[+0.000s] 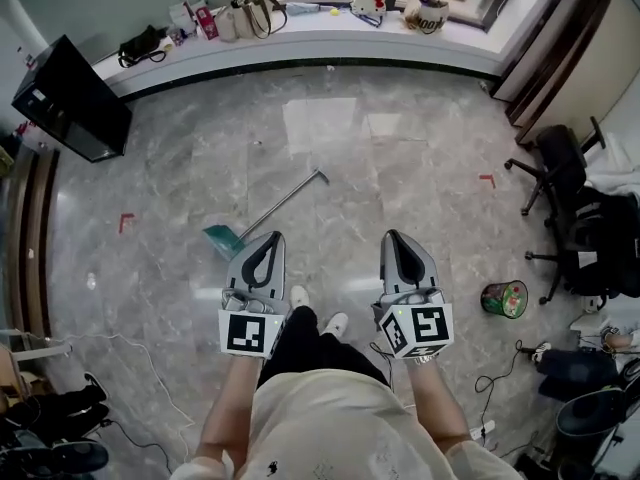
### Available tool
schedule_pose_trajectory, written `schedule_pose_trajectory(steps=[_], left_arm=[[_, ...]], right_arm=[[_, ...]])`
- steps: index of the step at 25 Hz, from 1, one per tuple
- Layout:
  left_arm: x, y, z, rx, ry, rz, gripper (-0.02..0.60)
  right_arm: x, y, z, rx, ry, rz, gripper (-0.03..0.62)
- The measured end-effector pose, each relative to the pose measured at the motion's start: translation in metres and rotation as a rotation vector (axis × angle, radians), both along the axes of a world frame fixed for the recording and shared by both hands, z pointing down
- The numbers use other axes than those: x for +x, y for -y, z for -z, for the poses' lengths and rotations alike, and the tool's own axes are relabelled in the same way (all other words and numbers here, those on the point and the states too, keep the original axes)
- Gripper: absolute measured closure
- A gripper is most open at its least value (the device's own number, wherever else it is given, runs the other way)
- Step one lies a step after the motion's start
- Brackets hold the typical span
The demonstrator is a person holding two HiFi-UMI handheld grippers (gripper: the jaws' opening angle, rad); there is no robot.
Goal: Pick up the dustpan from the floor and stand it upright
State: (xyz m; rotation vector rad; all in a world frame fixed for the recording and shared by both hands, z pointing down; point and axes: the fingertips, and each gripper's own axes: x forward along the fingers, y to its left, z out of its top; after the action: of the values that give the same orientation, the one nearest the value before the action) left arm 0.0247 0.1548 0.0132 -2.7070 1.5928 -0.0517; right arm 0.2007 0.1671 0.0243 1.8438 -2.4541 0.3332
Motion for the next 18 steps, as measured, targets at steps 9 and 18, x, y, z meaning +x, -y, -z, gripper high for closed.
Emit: schedule_pose_trajectory(steps=[9,18], left_arm=[[0.031,0.152,-0.051,-0.041,0.008,0.014,0.571],[0.067,0.27,-0.137,-0.197,0.203,0.035,0.571]], right_arm=[[0.03,0.159,-0.029,-0.069,-0.035,0.016,0.576],[0.071,0.276,-0.091,-0.171,-0.031,0.043,0.576]])
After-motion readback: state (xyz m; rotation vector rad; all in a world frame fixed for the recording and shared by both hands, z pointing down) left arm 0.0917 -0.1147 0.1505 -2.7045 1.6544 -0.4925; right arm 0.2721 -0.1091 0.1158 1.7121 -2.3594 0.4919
